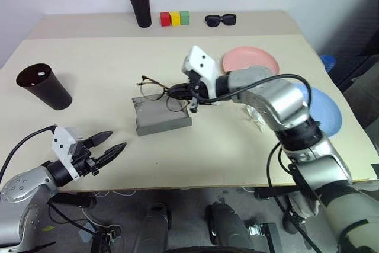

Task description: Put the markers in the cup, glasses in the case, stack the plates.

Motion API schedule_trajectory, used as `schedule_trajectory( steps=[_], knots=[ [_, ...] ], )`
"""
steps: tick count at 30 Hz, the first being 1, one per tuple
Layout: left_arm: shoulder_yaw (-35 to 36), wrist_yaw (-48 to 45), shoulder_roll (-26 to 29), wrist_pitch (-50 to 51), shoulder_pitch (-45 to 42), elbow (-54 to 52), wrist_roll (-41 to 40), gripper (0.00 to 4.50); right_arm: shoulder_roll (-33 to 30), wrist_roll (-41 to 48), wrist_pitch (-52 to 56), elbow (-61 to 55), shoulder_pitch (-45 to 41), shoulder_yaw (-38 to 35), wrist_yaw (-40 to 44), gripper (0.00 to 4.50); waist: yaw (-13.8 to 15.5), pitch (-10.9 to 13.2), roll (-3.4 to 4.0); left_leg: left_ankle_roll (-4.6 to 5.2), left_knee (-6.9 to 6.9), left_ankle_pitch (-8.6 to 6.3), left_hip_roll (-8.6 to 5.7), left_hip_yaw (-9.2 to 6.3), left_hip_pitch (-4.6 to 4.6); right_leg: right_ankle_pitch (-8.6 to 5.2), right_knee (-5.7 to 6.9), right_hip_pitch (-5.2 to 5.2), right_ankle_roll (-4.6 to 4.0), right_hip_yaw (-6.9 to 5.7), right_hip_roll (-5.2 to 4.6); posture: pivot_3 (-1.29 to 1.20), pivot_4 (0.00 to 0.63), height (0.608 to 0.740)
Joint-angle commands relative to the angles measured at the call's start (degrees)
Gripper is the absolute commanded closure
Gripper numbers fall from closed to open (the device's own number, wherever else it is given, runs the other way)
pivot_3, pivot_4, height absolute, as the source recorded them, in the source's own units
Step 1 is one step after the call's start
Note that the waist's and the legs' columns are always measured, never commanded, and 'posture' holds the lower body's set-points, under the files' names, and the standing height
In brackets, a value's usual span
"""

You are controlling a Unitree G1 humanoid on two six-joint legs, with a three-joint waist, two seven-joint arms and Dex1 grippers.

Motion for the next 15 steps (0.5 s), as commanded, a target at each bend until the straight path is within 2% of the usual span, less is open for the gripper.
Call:
schedule_trajectory(
  steps=[1, 7, 15],
  knots=[
    [2.6, 0.3, 1.6, -0.7, 0.3, -0.2, -0.3, 1.57, 3.6, -5.9, -10.2, 10.9, -5.0, 2.6, 4.4, 4.46, -0.1, 0.0, 0.0, 0.0, -0.01, 0.0, 0.0, -0.01, 0.0, 0.0, 0.0, -0.01, 0.0, -0.01, 0.01, 0.0, 0.15, 0.74],
    [3.3, 0.4, 1.2, -1.7, 2.7, -1.2, -0.3, 1.57, 7.0, -12.7, -20.6, 24.1, -7.7, 4.2, 10.1, 4.46, -0.1, 0.0, 0.01, 0.0, -0.09, 0.0, 0.01, 0.0, 0.0, 0.0, 0.02, -0.06, -0.01, -0.01, 0.02, 0.0, 0.15, 0.74],
    [3.9, 0.8, -0.2, -3.6, 6.4, -2.2, -1.2, 1.57, 3.7, -15.7, -21.4, 20.2, -2.7, 4.2, 18.5, 4.46, -0.1, 0.0, 0.02, -0.01, -0.09, 0.0, 0.01, -0.01, 0.0, 0.0, 0.02, -0.06, -0.02, -0.01, 0.02, 0.0, 0.15, 0.74]
  ],
)
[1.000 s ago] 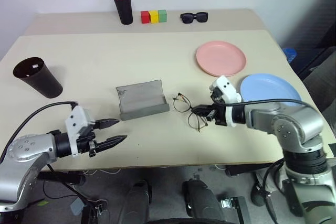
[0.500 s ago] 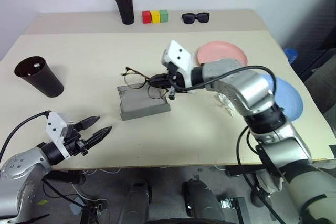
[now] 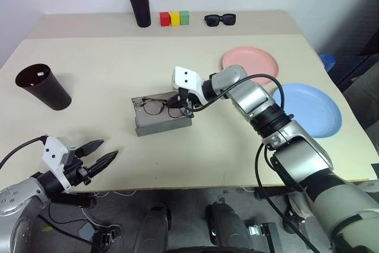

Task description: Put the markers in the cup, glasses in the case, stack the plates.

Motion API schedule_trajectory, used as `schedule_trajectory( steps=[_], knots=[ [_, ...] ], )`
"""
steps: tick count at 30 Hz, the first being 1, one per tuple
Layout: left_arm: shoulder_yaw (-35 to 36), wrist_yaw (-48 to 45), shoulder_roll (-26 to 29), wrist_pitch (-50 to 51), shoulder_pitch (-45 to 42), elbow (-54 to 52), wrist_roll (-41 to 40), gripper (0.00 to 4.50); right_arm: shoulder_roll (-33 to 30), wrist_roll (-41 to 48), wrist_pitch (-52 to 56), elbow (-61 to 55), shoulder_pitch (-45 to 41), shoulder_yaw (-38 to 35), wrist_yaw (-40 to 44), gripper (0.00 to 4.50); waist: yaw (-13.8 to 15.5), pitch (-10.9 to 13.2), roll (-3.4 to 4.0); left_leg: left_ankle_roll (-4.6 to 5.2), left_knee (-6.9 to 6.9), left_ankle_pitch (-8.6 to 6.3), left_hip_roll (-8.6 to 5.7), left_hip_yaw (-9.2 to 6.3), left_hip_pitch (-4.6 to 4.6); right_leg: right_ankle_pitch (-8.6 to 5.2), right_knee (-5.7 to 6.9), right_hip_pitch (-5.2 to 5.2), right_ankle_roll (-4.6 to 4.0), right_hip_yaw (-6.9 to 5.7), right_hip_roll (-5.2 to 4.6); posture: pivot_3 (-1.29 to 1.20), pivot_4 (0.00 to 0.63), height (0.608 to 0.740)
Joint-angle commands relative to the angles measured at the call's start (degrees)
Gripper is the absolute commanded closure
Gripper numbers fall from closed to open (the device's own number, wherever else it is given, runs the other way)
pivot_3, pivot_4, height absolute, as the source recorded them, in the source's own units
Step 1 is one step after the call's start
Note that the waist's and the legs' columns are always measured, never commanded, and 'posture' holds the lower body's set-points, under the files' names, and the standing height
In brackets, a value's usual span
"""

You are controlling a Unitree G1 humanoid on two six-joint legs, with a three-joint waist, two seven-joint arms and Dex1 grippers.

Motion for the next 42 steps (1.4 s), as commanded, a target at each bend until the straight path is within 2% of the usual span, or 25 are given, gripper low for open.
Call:
schedule_trajectory(
  steps=[1, 10, 13, 17, 19, 21, 22, 24, 27, 33, 38, 42],
  knots=[
    [2.0, 0.4, -0.5, -1.3, -0.4, -1.7, -1.6, 1.57, -0.9, -0.8, 0.0, -4.8, 1.0, -0.5, 3.0, 4.46, 0.0, 0.0, 0.0, 0.0, 0.0, 0.0, 0.0, 0.0, 0.0, 0.0, 0.0, 0.0, 0.0, 0.0, 0.0, 0.0, 0.15, 0.74],
    [-0.4, 0.2, 0.0, -0.6, -4.1, 0.0, -1.1, 1.57, -1.1, -2.6, 1.3, -6.8, 2.6, -1.4, 3.9, 4.46, 0.0, 0.0, 0.01, 0.0, 0.01, 0.0, 0.0, 0.0, 0.0, 0.0, 0.0, 0.0, 0.0, 0.0, 0.01, 0.0, 0.15, 0.74],
    [-0.7, 0.6, -0.1, -0.2, -4.7, -0.2, -1.1, 1.57, -0.5, -2.8, 1.4, -6.4, 2.5, -2.1, 2.9, 3.57, 0.0, 0.0, 0.0, 0.0, 0.01, 0.0, 0.0, 0.0, 0.0, 0.0, 0.0, 0.0, 0.0, 0.0, 0.0, 0.0, 0.15, 0.74],
    [-0.2, 2.6, -0.9, 1.3, -5.7, -0.7, -2.3, 1.57, -0.1, -2.3, 1.8, -7.5, 2.5, -4.0, 1.4, 1.59, -0.1, 0.0, 0.0, 0.0, 0.0, 0.0, 0.0, 0.0, 0.0, 0.0, 0.0, 0.0, 0.0, 0.0, 0.0, 0.0, 0.15, 0.74],
    [0.4, 4.7, -1.6, 3.2, -6.7, -1.2, -4.0, 1.57, 0.0, -1.5, 2.4, -8.8, 2.5, -5.2, 0.9, 1.59, 0.0, 0.0, 0.01, 0.0, 0.01, 0.0, 0.0, 0.0, 0.0, 0.0, 0.0, 0.0, 0.0, 0.0, 0.0, 0.0, 0.15, 0.74],
    [1.0, 10.2, -1.3, 9.3, -10.9, 0.0, -5.9, 1.57, -0.8, 0.3, 3.6, -13.6, 3.6, -7.8, 0.4, 1.59, 0.1, 0.0, 0.0, 0.0, 0.01, 0.0, 0.0, -0.01, 0.0, 0.01, 0.01, 0.01, 0.0, 0.0, 0.0, 0.0, 0.15, 0.74],
    [1.1, 12.9, -0.9, 12.5, -13.2, 0.4, -6.8, 2.1, -1.4, 1.1, 4.2, -16.4, 4.6, -8.9, 0.3, 1.55, 0.2, 0.0, 0.01, 0.0, 0.02, 0.0, 0.0, -0.05, -0.02, 0.01, 0.01, 0.0, 0.01, -0.01, 0.0, 0.0, 0.15, 0.74],
    [0.8, 16.2, -0.3, 16.2, -16.4, 0.6, -7.1, 2.83, -2.4, 2.1, 5.5, -20.8, 6.6, -10.2, 0.1, 1.55, 0.2, 0.0, -0.02, 0.0, 0.04, 0.0, -0.02, -0.16, -0.02, 0.01, 0.04, 0.04, 0.01, -0.08, 0.01, 0.0, 0.15, 0.74],
    [-1.2, 18.1, 0.6, 19.1, -21.1, 0.4, -6.8, 4.4, -4.5, 3.3, 7.4, -27.4, 10.6, -11.3, 0.0, 1.55, 0.1, 0.0, -0.03, 0.0, 0.04, 0.0, -0.04, -0.14, -0.02, 0.01, 0.01, 0.07, 0.03, -0.08, -0.02, 0.0, 0.15, 0.74],
    [-9.7, 23.0, 1.4, 28.1, -39.7, 6.4, -4.6, 4.46, -11.2, 3.4, 5.9, -43.2, 24.5, -14.1, -3.5, 1.55, 0.7, 0.0, -0.05, -0.01, 0.1, 0.01, -0.07, -0.19, -0.02, 0.02, 0.03, 0.11, 0.04, -0.12, 0.0, 0.0, 0.15, 0.74],
    [-16.5, 25.4, -0.7, 36.0, -58.0, 22.2, -1.3, 4.46, -13.3, 4.9, 5.7, -51.1, 34.5, -18.3, -7.8, 1.55, 0.0, 0.0, -0.07, -0.01, 0.11, 0.01, -0.08, -0.18, 0.0, 0.02, 0.05, 0.14, 0.05, -0.11, 0.02, 0.0, 0.15, 0.74],
    [-23.6, 22.2, -0.7, 40.1, -66.8, 32.4, 2.4, 4.46, -15.0, 5.6, 5.8, -55.2, 39.9, -20.5, -10.0, 1.55, -0.2, 0.0, -0.07, -0.01, 0.07, 0.01, -0.08, -0.14, 0.0, 0.01, 0.05, 0.08, 0.06, -0.08, 0.03, 0.0, 0.15, 0.74]
  ],
)
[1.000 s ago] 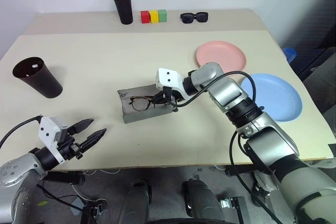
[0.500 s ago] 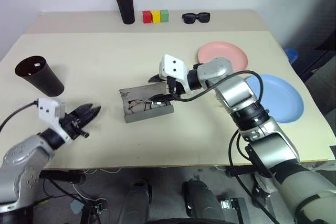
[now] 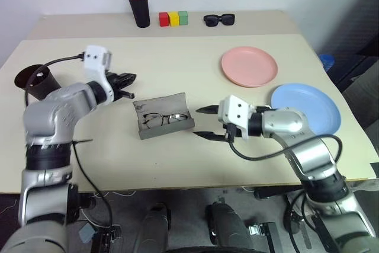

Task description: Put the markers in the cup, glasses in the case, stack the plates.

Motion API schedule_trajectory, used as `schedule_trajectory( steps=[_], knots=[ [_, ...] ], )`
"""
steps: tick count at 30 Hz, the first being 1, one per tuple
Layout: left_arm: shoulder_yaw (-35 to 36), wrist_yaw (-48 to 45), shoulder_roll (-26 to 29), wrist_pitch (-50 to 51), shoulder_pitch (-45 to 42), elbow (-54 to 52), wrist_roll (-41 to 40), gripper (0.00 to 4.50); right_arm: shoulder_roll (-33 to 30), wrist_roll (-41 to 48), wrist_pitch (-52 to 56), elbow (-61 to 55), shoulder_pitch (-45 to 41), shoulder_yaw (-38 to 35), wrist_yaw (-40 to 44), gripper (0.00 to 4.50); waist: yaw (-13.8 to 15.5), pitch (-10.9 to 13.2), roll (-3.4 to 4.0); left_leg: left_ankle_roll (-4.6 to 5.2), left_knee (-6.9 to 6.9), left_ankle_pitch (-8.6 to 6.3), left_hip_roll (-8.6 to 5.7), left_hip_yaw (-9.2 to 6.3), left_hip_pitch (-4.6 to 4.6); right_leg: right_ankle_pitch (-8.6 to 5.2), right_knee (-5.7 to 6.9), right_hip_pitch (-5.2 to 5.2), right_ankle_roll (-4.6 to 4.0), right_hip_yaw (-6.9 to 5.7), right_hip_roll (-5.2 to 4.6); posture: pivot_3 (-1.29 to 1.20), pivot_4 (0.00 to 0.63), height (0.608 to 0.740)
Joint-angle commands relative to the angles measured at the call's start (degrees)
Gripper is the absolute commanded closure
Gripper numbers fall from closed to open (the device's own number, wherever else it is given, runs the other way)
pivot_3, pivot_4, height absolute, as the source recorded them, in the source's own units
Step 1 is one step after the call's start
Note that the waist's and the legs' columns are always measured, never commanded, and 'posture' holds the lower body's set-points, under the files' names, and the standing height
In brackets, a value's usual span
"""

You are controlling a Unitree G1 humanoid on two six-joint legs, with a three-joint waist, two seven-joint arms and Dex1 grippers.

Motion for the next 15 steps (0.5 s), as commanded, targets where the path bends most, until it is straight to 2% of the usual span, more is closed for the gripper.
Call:
schedule_trajectory(
  steps=[1, 4, 7, 15],
  knots=[
    [-7.0, -3.3, 0.7, 3.8, -6.8, 8.9, 4.9, 4.46, -1.1, 1.9, -0.3, -5.7, 2.8, -4.0, -2.7, 1.55, 0.2, 0.0, 0.0, 0.0, 0.0, 0.0, 0.0, -0.02, -0.01, -0.01, 0.01, 0.0, 0.01, -0.01, 0.0, 0.0, 0.15, 0.74],
    [-11.4, -7.2, 0.9, 5.3, -10.7, 14.7, 7.2, 4.46, -1.1, 3.3, 0.4, -8.0, 4.8, -6.6, -4.9, 1.55, 0.2, 0.0, 0.0, -0.01, 0.01, 0.01, -0.01, -0.02, -0.01, -0.01, 0.04, -0.01, 0.02, -0.01, 0.01, 0.0, 0.15, 0.74],
    [-14.1, -11.7, 1.2, 6.0, -11.8, 16.0, 8.2, 4.46, -0.9, 4.0, -0.3, -9.1, 6.0, -9.1, -7.4, 1.55, 0.3, 0.0, -0.01, -0.01, 0.0, 0.01, -0.01, -0.01, -0.02, -0.01, 0.03, -0.01, 0.02, -0.01, 0.01, 0.0, 0.15, 0.74],
    [-16.3, -19.2, 4.1, 6.3, -7.6, 8.2, 8.8, 4.46, -2.1, 3.4, -3.5, -6.8, 6.7, -9.9, -9.0, 1.55, 0.3, 0.0, -0.01, -0.01, 0.0, 0.01, 0.0, -0.01, -0.03, -0.01, 0.03, -0.01, 0.01, 0.0, 0.0, 0.0, 0.15, 0.74]
  ],
)
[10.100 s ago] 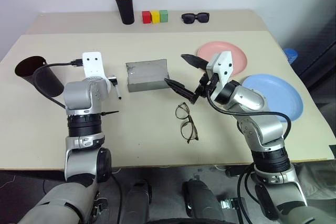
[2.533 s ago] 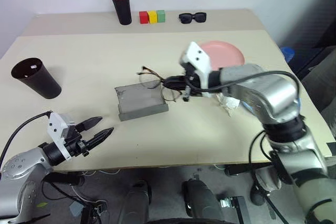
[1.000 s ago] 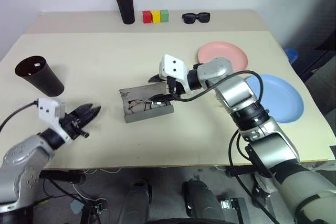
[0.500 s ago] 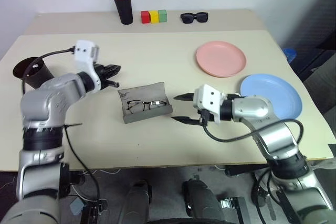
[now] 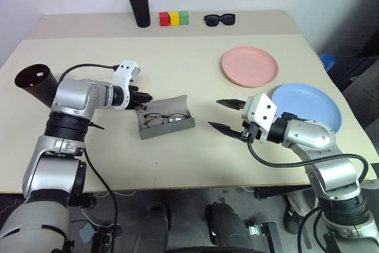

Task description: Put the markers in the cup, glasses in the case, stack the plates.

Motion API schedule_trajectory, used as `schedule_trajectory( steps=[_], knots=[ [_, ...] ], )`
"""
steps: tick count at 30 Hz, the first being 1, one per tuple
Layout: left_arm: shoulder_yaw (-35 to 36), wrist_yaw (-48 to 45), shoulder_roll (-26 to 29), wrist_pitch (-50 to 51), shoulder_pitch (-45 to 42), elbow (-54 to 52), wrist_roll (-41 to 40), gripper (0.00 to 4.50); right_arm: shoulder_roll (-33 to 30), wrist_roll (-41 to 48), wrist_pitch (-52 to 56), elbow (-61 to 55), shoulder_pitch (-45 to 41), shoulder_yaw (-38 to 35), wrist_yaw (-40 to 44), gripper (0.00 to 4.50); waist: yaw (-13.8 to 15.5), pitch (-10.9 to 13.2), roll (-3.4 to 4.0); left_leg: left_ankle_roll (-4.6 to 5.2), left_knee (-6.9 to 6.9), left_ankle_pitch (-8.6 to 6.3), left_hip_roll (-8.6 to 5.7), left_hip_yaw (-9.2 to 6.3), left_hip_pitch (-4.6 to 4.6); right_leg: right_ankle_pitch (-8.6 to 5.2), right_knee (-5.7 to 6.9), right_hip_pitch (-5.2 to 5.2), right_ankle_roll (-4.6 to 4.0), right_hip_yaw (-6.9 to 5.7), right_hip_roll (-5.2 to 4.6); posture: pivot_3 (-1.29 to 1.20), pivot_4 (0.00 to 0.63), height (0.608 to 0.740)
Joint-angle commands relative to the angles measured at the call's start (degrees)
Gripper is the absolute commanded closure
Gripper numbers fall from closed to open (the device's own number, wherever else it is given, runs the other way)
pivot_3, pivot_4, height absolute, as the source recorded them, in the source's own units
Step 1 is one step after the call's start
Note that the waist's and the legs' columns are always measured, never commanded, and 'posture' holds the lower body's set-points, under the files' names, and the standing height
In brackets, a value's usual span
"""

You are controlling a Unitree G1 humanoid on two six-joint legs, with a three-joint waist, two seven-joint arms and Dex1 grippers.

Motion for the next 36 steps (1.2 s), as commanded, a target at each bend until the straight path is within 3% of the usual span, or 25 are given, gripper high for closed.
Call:
schedule_trajectory(
  steps=[1, 10, 12, 17, 23, 27, 34, 36],
  knots=[
    [-0.4, -3.0, 2.5, -0.2, 2.1, -6.0, 0.4, 4.46, -0.6, 0.1, -2.4, 0.2, -0.9, -1.0, -0.8, 1.55, 0.0, 0.0, 0.0, 0.0, 0.0, 0.0, 0.0, 0.0, 0.0, 0.0, 0.0, 0.0, 0.0, 0.0, 0.0, 0.0, 0.15, 0.74],
    [1.3, -7.5, 9.1, -1.4, 16.3, -27.3, -2.5, 4.46, 0.3, -0.4, -4.6, 5.3, -3.3, 0.3, -2.4, 1.55, 0.1, 0.0, 0.0, 0.0, 0.0, 0.0, 0.02, 0.0, 0.0, 0.0, 0.0, 0.02, -0.01, 0.02, -0.02, 0.0, 0.15, 0.74],
    [2.2, -7.8, 10.2, -4.7, 20.7, -31.8, -2.3, 4.46, 0.6, -0.3, -3.8, 6.3, -4.2, 0.5, -3.0, 1.55, 0.1, 0.0, 0.01, 0.0, 0.0, 0.0, 0.01, 0.01, 0.01, -0.01, -0.01, 0.04, -0.01, 0.02, -0.03, 0.0, 0.15, 0.74],
    [8.5, -4.2, 6.8, -19.3, 27.8, -34.7, 0.1, 4.46, -0.5, -3.3, -1.7, 12.4, -9.1, 1.5, -4.9, 1.55, 0.3, 0.0, 0.01, 0.0, 0.03, 0.0, 0.02, 0.03, 0.03, 0.0, -0.03, 0.05, -0.03, 0.04, -0.05, 0.0, 0.15, 0.74],
    [15.6, -1.5, 1.8, -33.1, 33.3, -34.3, 0.7, 4.46, -2.1, -16.8, -7.6, 31.6, -18.9, 7.0, -11.3, 1.55, 0.2, 0.0, 0.01, 0.0, 0.05, 0.01, 0.01, 0.07, 0.03, 0.0, -0.05, 0.05, -0.04, 0.04, -0.07, 0.0, 0.15, 0.74],
    [18.3, -4.1, 1.3, -37.0, 38.3, -36.7, -1.8, 4.46, -2.0, -25.6, -16.4, 50.7, -27.0, 12.3, -15.9, 1.55, -0.1, 0.0, 0.03, 0.01, -0.02, 0.01, 0.02, 0.19, 0.02, 0.01, -0.05, -0.05, -0.04, 0.11, -0.07, 0.0, 0.15, 0.74],
    [21.4, -5.2, 1.3, -38.3, 42.1, -39.9, -4.8, 4.46, 0.8, -32.1, -27.6, 74.0, -36.8, 15.6, -22.7, 1.55, 0.0, 0.0, 0.03, 0.01, -0.01, 0.01, 0.01, 0.19, 0.01, 0.01, -0.04, -0.04, -0.04, 0.11, -0.08, 0.0, 0.15, 0.74],
    [22.5, -4.7, 1.4, -37.9, 43.8, -41.4, -5.1, 4.5, 1.5, -33.3, -30.0, 78.6, -38.5, 16.1, -24.1, 2.11, 0.0, 0.0, 0.03, 0.01, -0.01, 0.01, 0.01, 0.19, 0.01, 0.01, -0.04, -0.04, -0.04, 0.11, -0.08, 0.0, 0.15, 0.74]
  ],
)
